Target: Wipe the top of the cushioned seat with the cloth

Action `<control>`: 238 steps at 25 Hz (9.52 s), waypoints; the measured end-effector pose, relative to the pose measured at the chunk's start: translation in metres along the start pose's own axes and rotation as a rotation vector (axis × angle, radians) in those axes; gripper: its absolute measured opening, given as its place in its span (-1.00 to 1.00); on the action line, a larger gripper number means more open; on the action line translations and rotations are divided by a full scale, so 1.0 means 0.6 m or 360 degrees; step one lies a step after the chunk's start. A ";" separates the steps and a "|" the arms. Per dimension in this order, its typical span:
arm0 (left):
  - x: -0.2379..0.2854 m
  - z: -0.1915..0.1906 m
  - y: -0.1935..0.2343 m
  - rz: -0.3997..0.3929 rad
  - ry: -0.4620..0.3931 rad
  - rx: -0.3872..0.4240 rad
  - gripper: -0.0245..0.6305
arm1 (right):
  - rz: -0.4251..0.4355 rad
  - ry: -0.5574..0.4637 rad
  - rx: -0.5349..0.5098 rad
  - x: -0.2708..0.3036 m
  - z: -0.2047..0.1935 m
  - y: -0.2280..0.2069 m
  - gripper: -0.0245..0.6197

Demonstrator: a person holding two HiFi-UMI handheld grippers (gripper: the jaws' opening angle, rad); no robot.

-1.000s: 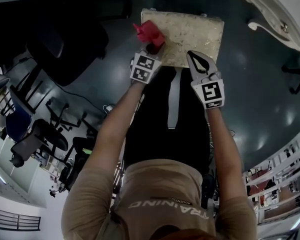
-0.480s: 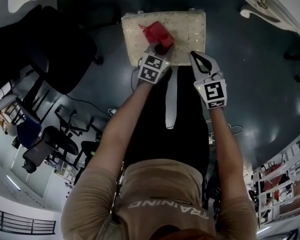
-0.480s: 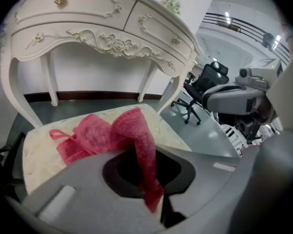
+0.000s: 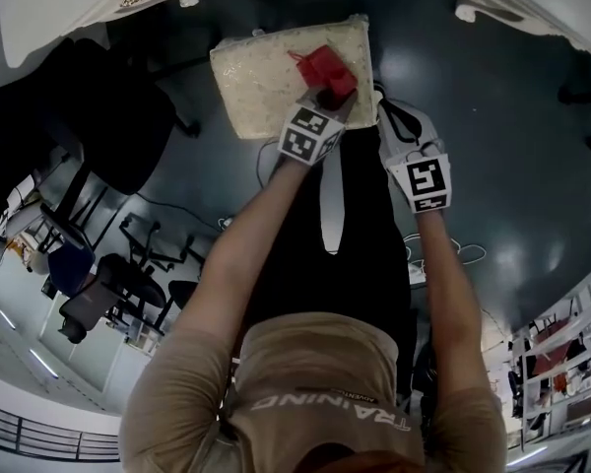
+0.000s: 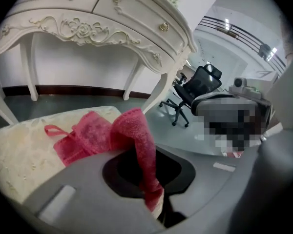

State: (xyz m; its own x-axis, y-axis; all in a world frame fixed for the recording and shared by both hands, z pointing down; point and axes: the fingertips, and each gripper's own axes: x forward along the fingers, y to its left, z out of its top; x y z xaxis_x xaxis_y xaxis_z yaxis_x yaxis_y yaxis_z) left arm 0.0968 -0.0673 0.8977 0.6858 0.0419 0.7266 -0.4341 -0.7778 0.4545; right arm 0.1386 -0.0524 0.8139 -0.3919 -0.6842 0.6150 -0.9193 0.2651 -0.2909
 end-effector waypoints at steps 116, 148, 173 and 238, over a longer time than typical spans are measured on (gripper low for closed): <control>0.056 -0.096 -0.132 -0.0098 0.0084 -0.0161 -0.83 | 0.0065 0.0203 0.0344 -0.121 -0.169 -0.045 -0.91; -0.113 0.015 -0.261 -0.0396 -0.0154 -0.0035 -0.83 | 0.0059 0.0086 0.0332 -0.192 -0.087 -0.006 -0.91; -0.633 0.209 -0.313 0.0019 -0.0627 0.0006 -0.83 | 0.0294 -0.0053 0.0074 -0.377 0.298 0.353 -0.91; -1.161 0.482 -0.442 0.0714 -0.1562 0.0691 -0.83 | -0.0080 -0.1049 -0.0643 -0.661 0.797 0.483 -0.91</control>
State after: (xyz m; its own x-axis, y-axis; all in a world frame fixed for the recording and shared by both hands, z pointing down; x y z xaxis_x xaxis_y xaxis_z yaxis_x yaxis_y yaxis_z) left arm -0.0966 -0.0715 0.1218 0.7616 -0.6478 -0.0201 -0.6464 -0.7570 -0.0954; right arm 0.0446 -0.0292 0.1352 -0.3633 -0.9314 0.0206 -0.9268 0.3636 0.0936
